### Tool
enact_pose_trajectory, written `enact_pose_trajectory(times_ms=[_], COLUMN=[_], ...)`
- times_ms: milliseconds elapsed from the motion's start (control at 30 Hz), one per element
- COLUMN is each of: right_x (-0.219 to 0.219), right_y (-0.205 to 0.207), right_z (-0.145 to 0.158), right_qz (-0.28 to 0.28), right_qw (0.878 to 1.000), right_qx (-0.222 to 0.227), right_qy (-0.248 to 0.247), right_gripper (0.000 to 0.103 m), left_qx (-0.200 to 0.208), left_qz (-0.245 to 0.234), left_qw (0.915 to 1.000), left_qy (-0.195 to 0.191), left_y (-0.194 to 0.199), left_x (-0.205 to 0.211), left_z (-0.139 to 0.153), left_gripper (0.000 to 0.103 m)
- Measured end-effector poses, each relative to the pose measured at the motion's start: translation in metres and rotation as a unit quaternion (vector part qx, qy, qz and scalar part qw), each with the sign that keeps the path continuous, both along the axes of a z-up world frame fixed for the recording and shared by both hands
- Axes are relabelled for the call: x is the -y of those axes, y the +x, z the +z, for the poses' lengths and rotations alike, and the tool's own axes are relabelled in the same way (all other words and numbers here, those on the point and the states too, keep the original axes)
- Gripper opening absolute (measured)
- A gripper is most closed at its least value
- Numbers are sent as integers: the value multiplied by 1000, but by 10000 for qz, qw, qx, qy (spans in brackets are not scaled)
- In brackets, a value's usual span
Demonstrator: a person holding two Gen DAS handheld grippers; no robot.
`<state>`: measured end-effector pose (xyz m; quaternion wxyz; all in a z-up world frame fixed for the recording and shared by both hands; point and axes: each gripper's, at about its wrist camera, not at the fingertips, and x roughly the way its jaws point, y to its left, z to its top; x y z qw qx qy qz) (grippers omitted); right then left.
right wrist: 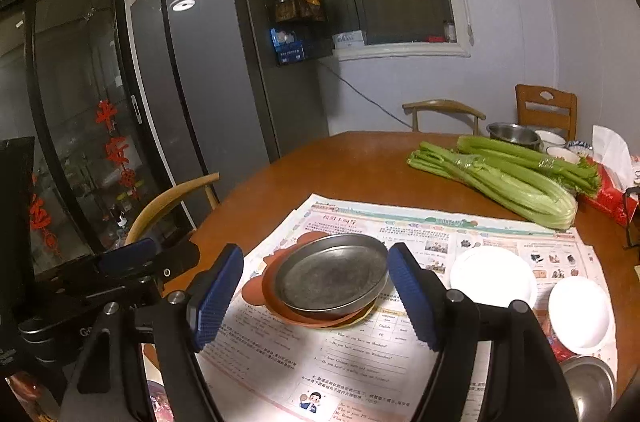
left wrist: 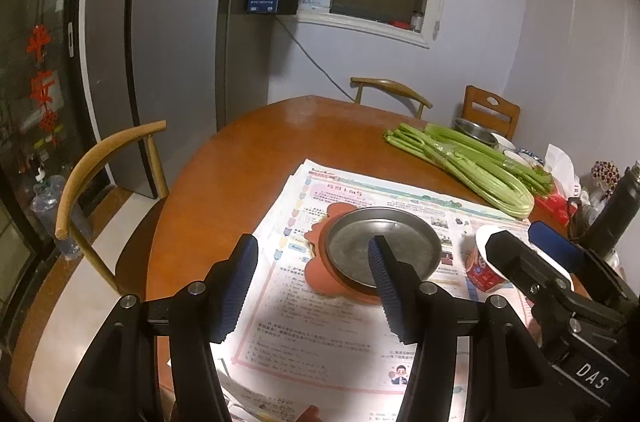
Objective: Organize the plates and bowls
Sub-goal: 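Withdraw the left tool from the stacked pan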
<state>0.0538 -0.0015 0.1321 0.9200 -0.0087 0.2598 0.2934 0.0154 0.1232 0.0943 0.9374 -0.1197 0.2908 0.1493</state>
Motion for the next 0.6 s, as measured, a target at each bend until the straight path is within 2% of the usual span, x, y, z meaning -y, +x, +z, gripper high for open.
enact_pose_trajectory(times_ms=[133, 333, 600], right_x=[6, 19, 64], right_y=[-8, -17, -28], right_z=[9, 17, 38], right_qz=[-141, -264, -459], right_qw=[9996, 9990, 9970], right_qx=[228, 372, 571], right_qy=[-37, -24, 261], right_gripper=[75, 75, 77], left_qx=[-36, 58, 52], left_qz=[75, -96, -397], left_qw=[9999, 9999, 9992], left_qy=[67, 114, 22], left_y=[-5, -8, -1], left_x=[3, 19, 47], left_z=[3, 11, 20], left_gripper=[59, 59, 59])
